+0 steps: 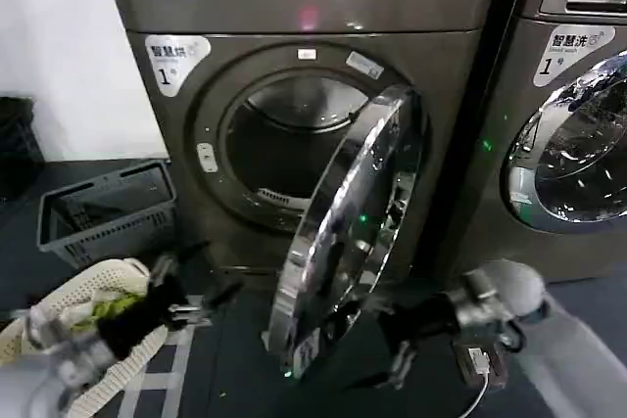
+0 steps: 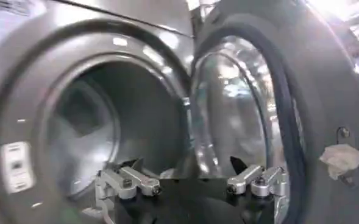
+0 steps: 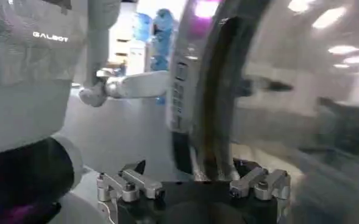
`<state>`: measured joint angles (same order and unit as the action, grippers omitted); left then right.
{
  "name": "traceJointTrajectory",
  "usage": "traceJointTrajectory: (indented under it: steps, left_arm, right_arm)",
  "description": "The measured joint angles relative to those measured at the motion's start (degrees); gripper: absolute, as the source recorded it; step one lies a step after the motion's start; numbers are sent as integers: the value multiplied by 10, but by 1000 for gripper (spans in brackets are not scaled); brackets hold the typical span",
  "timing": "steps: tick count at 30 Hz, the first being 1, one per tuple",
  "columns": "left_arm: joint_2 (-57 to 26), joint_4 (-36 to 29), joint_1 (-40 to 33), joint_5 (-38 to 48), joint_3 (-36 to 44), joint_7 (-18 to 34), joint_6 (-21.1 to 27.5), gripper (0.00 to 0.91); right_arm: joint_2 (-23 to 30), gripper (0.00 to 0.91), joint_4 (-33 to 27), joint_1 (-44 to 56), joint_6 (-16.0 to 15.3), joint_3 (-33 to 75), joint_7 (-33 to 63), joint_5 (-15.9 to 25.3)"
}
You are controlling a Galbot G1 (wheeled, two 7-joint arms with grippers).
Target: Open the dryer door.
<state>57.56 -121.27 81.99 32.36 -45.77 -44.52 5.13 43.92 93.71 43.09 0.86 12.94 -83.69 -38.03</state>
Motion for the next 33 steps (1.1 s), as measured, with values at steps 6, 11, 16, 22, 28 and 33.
traceJointTrajectory:
  steps: [6, 11, 16, 22, 28, 33]
  left_arm:
    - [-13, 13, -38, 5, 72, -10, 2, 907]
    - [-21, 23, -73, 2, 119, -16, 5, 907]
    - [-30, 26, -100, 3, 157, -24, 6, 907]
    - [-40, 30, -135, -11, 216, -23, 9, 907]
    - [-38, 35, -152, -19, 271, -21, 7, 907]
    - [-39, 33, -160, -23, 300, -17, 6, 907]
  right_arm:
    - [-55, 907, -70, 18, 3, 87, 0, -25]
    - [-97, 907, -150, 27, -6, 144, 0, -30]
    - [-123, 907, -219, 56, -18, 214, 19, -44]
    - [-144, 907, -274, 109, -15, 317, 87, -87]
    - [-170, 907, -316, 162, -9, 414, 167, -150]
    - [-182, 907, -347, 204, 9, 488, 268, -184]
